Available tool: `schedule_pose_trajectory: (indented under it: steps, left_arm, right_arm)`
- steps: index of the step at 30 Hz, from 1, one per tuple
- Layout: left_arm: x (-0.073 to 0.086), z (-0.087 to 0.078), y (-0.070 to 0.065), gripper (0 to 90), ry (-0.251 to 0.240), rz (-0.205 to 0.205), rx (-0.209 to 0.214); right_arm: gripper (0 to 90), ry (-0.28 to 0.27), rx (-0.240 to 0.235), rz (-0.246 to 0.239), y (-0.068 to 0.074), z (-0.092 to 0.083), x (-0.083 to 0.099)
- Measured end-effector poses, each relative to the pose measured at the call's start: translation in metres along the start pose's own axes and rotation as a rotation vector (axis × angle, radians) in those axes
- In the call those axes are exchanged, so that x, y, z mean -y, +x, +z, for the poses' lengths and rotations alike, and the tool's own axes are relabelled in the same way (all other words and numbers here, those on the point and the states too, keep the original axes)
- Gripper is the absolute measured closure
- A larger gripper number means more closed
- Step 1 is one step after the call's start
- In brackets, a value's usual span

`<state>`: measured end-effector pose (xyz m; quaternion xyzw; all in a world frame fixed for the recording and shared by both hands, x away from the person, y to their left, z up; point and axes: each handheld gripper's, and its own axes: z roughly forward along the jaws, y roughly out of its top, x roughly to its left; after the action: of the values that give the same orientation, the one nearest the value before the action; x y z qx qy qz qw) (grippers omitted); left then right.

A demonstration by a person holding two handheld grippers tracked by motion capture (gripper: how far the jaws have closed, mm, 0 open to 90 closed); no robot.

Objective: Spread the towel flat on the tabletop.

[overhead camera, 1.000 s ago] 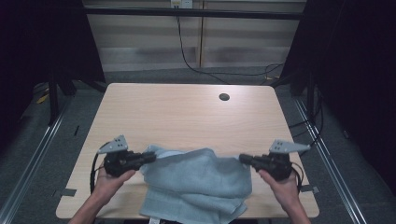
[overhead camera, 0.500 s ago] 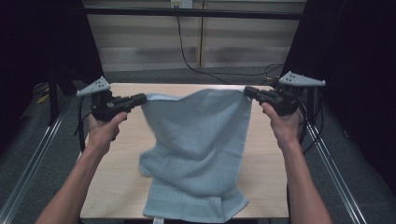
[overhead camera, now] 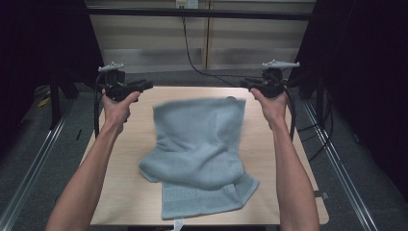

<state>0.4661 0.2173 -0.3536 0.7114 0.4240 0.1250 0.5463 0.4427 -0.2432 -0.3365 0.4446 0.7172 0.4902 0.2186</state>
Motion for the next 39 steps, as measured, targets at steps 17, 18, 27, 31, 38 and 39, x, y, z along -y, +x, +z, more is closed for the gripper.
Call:
schedule_pose_trajectory:
  steps: [17,18,27,31,38,39]
  left_arm:
    - [0.122,-0.041,-0.064,66.6,0.170,0.179,0.251]
    - [0.142,-0.047,-0.076,67.9,0.217,0.204,0.304]
    - [0.201,-0.031,-0.109,66.0,0.394,0.265,0.386]
    - [0.209,-0.020,-0.107,60.3,0.409,0.264,0.370]
    - [0.215,-0.020,-0.113,50.9,0.402,0.300,0.347]
    - [0.215,-0.022,-0.115,51.0,0.403,0.312,0.355]
  right_arm:
    - [70.3,0.114,-0.230,-0.050,0.065,-0.046,0.122]
    - [70.6,0.153,-0.255,-0.065,0.076,-0.055,0.141]
    - [44.0,0.253,-0.307,-0.060,0.091,-0.057,0.196]
    - [37.6,0.261,-0.331,-0.068,0.091,-0.052,0.201]
    - [49.4,0.356,-0.326,-0.147,0.105,-0.043,0.216]
    - [57.2,0.347,-0.323,-0.159,0.106,-0.044,0.215]
